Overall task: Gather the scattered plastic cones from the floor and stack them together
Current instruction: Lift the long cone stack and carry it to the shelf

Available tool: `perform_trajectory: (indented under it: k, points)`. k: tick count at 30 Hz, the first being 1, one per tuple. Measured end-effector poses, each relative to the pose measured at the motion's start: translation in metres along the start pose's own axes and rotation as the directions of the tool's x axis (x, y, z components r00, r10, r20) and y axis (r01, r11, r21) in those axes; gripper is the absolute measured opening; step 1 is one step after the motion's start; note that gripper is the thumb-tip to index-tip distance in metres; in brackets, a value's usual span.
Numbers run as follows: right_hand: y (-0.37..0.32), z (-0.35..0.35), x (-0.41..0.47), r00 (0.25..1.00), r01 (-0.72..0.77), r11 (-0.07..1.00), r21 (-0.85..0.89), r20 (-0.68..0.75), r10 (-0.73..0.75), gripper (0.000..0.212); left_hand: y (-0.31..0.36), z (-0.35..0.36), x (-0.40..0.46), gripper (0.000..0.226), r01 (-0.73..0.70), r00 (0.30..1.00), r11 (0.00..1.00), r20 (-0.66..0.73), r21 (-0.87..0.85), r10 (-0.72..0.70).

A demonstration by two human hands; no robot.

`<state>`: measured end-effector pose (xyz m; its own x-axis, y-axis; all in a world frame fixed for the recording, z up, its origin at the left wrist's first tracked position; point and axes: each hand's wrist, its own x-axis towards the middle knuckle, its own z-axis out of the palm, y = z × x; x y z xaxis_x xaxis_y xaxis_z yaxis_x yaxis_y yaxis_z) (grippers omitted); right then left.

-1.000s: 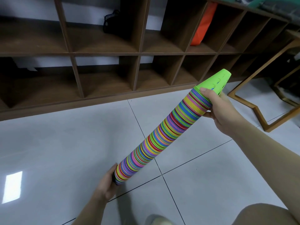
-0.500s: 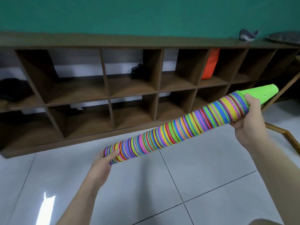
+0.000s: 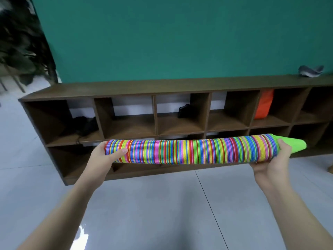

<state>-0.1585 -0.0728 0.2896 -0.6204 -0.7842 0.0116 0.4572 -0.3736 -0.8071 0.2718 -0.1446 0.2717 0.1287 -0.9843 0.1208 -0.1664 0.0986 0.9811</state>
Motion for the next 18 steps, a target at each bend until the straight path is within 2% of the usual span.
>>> perform_trajectory:
  k: [7,11,18]
  points:
    - [0.043,0.017,0.014,0.997,-0.078,0.996,-0.039,-0.026,0.077,0.045,0.003,-0.016,0.026,0.063,0.005,0.999,0.996,-0.049,0.089,-0.001]
    - [0.076,0.027,0.038,0.990,-0.116,0.990,-0.084,-0.091,0.109,0.047,-0.029,-0.016,0.048,0.071,0.094,0.995,0.993,-0.048,0.064,-0.091]
    - [0.140,0.039,0.082,0.967,-0.246,0.957,-0.153,-0.106,0.231,0.040,-0.079,-0.005,0.091,0.066,0.275,0.958,0.960,-0.105,0.059,-0.268]
